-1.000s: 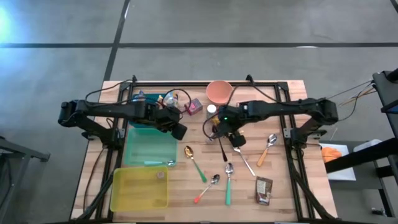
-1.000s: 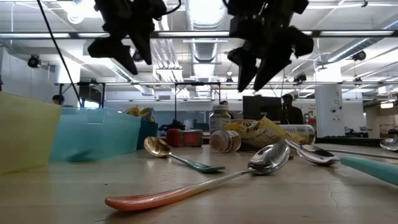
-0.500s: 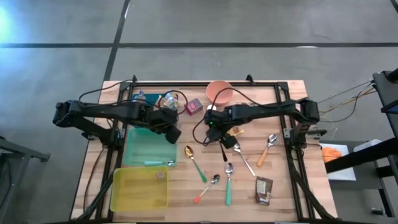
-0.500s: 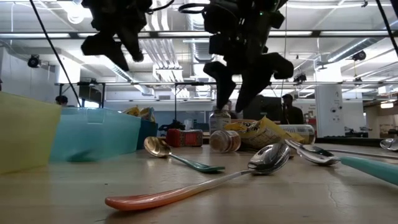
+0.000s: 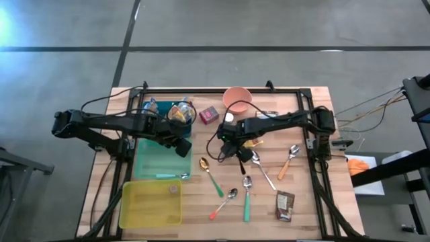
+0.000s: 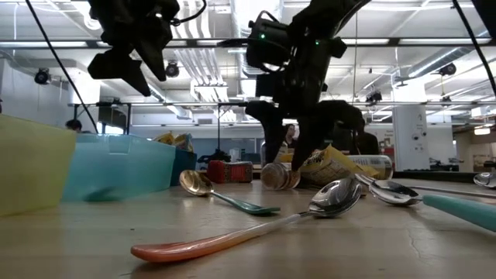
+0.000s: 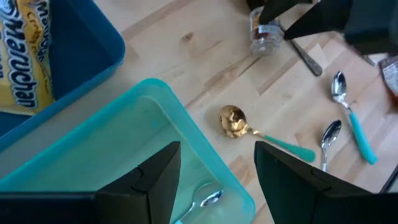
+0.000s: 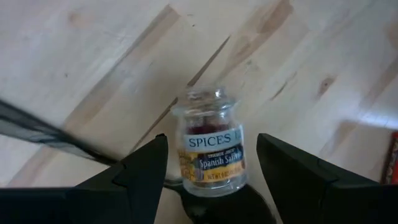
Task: Pick & Place Food Item
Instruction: Put the seasoning bottle into the yellow bin
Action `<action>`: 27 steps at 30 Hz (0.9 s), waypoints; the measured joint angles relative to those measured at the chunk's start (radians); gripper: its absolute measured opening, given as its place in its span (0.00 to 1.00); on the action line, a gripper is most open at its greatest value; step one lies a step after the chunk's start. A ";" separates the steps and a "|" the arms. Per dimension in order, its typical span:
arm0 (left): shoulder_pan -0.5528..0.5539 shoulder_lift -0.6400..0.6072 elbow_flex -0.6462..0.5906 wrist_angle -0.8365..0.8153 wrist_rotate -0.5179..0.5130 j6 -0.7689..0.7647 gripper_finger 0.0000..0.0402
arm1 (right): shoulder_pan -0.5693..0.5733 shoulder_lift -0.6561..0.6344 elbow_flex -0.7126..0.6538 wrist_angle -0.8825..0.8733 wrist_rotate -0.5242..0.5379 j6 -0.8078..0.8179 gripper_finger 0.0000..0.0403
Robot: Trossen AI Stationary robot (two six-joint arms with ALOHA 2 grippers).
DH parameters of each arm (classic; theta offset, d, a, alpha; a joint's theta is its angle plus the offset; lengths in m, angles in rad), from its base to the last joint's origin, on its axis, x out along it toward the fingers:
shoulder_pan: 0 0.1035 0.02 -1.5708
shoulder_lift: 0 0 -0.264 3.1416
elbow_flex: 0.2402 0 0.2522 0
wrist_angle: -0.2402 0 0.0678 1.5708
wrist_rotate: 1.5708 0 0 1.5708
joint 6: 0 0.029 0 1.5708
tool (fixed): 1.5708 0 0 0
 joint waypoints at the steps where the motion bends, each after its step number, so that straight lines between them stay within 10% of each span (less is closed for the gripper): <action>1: 0.000 0.000 0.000 0.002 0.000 0.000 0.53 | 0.000 0.010 0.000 0.003 0.002 -0.012 0.60; 27: 0.000 0.001 0.000 -0.001 0.007 0.026 0.53 | 0.000 0.016 -0.002 -0.057 0.032 0.118 0.46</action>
